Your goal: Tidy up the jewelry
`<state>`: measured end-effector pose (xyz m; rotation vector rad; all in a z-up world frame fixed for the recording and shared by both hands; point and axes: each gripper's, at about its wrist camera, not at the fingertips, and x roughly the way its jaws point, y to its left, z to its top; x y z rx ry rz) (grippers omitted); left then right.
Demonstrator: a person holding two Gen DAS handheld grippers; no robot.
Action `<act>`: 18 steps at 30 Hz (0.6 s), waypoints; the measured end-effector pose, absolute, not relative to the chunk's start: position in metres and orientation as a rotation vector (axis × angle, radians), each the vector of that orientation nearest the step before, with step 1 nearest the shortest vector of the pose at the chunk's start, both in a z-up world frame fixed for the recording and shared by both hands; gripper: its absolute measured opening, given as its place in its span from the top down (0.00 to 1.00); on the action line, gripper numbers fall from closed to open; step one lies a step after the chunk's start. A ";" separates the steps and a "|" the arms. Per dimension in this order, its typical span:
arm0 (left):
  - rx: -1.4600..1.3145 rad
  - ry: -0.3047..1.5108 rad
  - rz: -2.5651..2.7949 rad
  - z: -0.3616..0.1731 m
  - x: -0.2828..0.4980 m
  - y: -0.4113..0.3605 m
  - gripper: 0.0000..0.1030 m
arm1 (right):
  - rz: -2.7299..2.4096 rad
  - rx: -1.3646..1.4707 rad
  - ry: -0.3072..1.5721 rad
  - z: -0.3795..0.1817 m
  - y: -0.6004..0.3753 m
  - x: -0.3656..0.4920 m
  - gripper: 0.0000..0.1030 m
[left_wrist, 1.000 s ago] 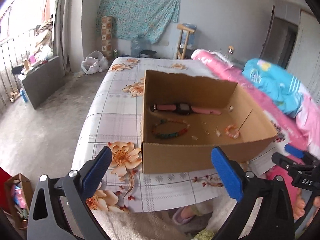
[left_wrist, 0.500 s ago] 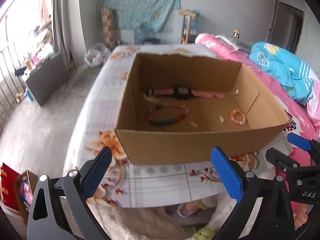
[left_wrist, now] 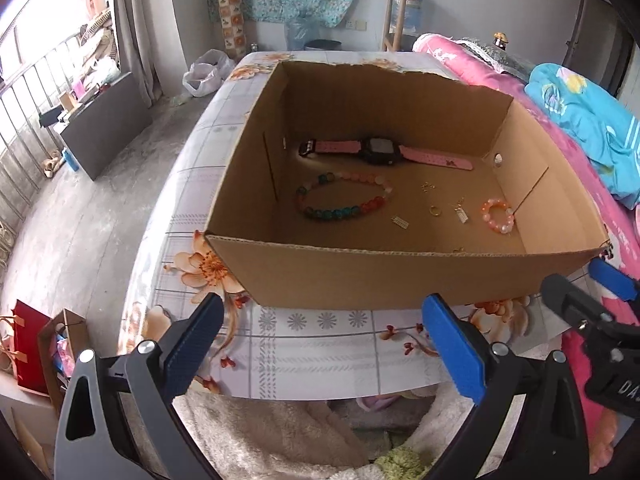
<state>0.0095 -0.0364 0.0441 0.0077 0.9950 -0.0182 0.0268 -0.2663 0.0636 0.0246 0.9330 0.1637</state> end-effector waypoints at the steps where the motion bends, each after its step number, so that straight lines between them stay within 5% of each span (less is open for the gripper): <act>1: 0.016 0.993 -0.013 0.044 0.010 -0.038 0.05 | 0.165 0.022 0.935 0.063 -0.265 0.027 0.08; 18: 0.020 1.002 -0.002 0.047 0.014 -0.043 0.05 | 0.158 0.022 0.949 0.060 -0.265 0.030 0.08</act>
